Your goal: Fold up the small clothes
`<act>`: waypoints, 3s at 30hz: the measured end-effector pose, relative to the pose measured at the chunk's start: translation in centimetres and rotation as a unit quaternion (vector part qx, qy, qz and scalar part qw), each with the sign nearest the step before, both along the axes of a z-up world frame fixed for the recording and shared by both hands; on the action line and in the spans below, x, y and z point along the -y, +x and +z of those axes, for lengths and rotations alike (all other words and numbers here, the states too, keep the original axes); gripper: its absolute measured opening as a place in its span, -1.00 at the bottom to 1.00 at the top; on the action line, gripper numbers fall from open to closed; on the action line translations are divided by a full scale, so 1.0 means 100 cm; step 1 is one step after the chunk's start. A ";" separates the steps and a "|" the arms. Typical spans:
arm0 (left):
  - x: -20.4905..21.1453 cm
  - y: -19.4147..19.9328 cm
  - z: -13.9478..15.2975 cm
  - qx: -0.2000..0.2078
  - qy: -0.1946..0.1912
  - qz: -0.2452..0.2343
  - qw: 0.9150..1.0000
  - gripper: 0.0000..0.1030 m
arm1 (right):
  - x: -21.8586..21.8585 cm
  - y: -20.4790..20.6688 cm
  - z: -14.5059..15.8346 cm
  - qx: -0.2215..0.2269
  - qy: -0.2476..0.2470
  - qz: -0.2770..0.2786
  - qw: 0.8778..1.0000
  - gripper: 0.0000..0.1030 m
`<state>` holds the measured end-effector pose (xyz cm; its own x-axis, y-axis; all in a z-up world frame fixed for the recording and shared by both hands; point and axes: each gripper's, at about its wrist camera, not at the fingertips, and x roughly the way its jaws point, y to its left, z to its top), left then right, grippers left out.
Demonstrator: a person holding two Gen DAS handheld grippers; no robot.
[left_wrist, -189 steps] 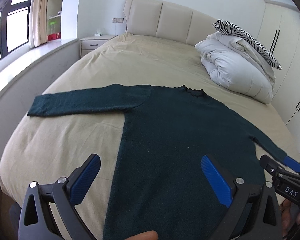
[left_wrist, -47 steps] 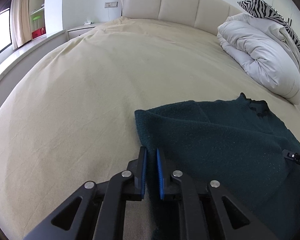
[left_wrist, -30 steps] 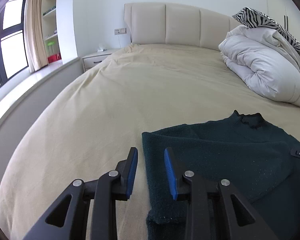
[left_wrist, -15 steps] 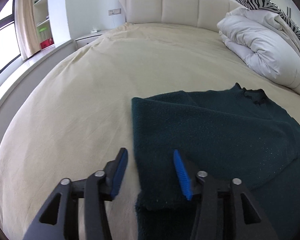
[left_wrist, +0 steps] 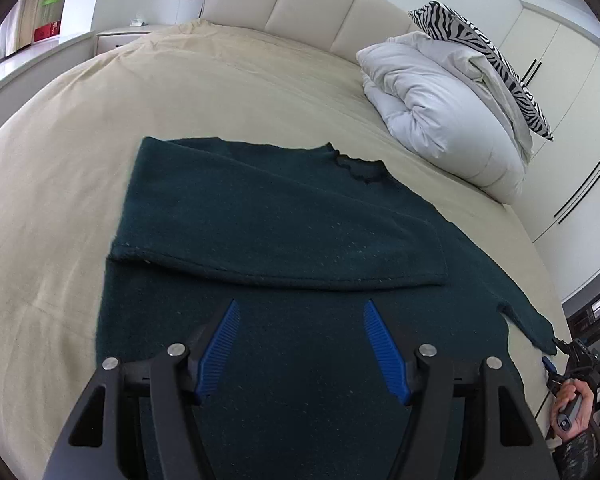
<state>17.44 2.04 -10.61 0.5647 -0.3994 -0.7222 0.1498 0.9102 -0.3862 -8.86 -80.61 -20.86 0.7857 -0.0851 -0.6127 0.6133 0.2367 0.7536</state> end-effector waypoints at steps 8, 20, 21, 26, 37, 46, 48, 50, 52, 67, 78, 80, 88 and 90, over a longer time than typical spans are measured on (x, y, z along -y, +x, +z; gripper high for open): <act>0.019 -0.001 -0.004 -0.027 -0.030 -0.014 0.999 0.31 | 0.065 0.036 -0.021 -0.022 -0.019 0.005 1.000 -0.87; -0.003 0.001 0.002 -0.023 -0.082 -0.005 0.996 0.31 | -0.173 0.178 0.137 -0.033 -0.373 0.297 0.878 -0.88; -0.005 0.002 0.002 -0.023 -0.087 -0.005 0.996 0.31 | -0.200 0.189 0.137 -0.035 -0.391 0.323 0.861 -0.88; -0.006 0.010 -0.007 -0.038 -0.099 -0.012 0.994 0.31 | -0.337 0.220 0.084 -0.068 -0.438 0.435 0.784 -0.88; 0.069 0.041 -0.026 -0.086 -0.119 -0.078 0.986 0.33 | -0.381 0.159 0.025 -0.037 -0.381 0.489 0.784 0.45; 0.121 0.055 -0.037 -0.117 -0.058 -0.090 0.987 -0.77 | -0.287 0.128 0.025 -0.003 -0.241 0.433 0.869 0.38; 0.123 0.051 -0.032 -0.107 -0.045 -0.093 0.989 -0.82 | -0.273 0.124 0.020 -0.002 -0.213 0.424 0.880 0.30; 0.122 0.048 -0.024 -0.098 -0.037 -0.097 0.990 -0.83 | -0.264 0.122 0.017 0.004 -0.195 0.414 0.889 0.29; 0.121 0.041 -0.010 -0.072 -0.024 -0.104 0.992 -0.83 | -0.258 0.122 0.017 0.013 -0.181 0.407 0.895 0.29; 0.052 0.077 0.031 0.041 0.068 -0.076 0.994 -0.84 | -0.158 0.187 0.039 -0.047 -0.200 0.319 0.925 0.29; 0.030 0.087 0.006 0.060 0.054 -0.053 0.995 -0.84 | -0.149 0.263 0.000 -0.085 -0.179 0.330 0.923 0.10; 0.029 0.091 0.004 0.056 0.056 -0.049 0.996 -0.84 | -0.150 0.267 0.002 -0.079 -0.174 0.332 0.924 0.08; 0.019 0.094 -0.021 0.017 0.048 -0.036 0.998 -0.83 | -0.164 0.292 -0.001 -0.118 -0.210 0.360 0.902 -0.86; 0.019 0.094 -0.019 0.022 0.050 -0.038 0.998 -0.84 | -0.164 0.290 0.005 -0.113 -0.221 0.354 0.902 -0.88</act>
